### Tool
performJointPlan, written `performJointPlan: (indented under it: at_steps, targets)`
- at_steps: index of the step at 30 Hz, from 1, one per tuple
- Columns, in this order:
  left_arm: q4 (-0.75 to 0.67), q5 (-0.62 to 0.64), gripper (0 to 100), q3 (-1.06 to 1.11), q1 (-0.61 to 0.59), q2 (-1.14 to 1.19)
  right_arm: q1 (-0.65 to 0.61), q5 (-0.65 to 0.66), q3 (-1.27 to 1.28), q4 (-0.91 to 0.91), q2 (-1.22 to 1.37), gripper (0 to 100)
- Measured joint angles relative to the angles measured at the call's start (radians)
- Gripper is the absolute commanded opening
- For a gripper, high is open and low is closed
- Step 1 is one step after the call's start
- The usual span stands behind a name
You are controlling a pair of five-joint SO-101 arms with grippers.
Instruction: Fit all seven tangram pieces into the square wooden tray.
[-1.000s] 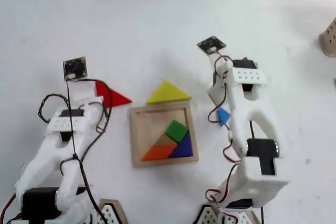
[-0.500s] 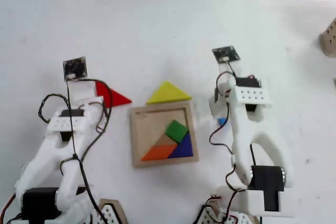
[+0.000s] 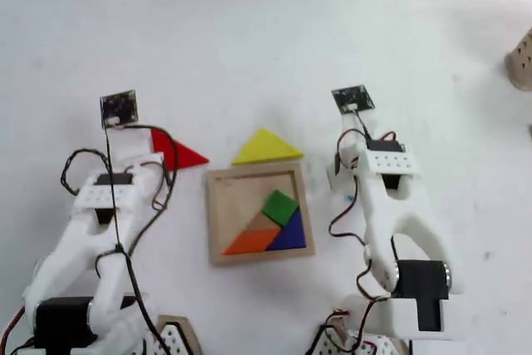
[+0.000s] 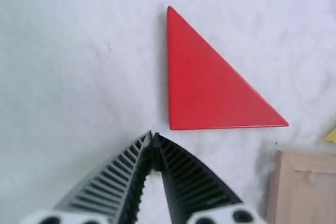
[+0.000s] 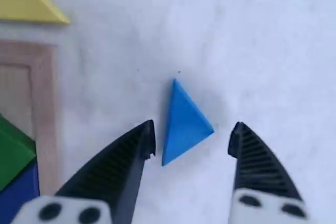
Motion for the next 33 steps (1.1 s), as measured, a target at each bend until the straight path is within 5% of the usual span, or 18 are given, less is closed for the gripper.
performJointPlan:
  at_steps: [5, 12, 33]
  targets:
    - [0.0, 0.0, 2, 0.0, 0.0, 0.0, 0.003, -0.002, -0.051, 0.02, 0.06, 22.1]
    - [0.0, 0.0, 2, 0.0, 0.0, 0.0, 0.002, 0.0, -0.068, 0.032, 0.075, 8.5]
    - [0.0, 0.0, 2, 0.0, 0.0, 0.0, 0.003, -0.002, -0.103, 0.061, 0.077, 3.4]
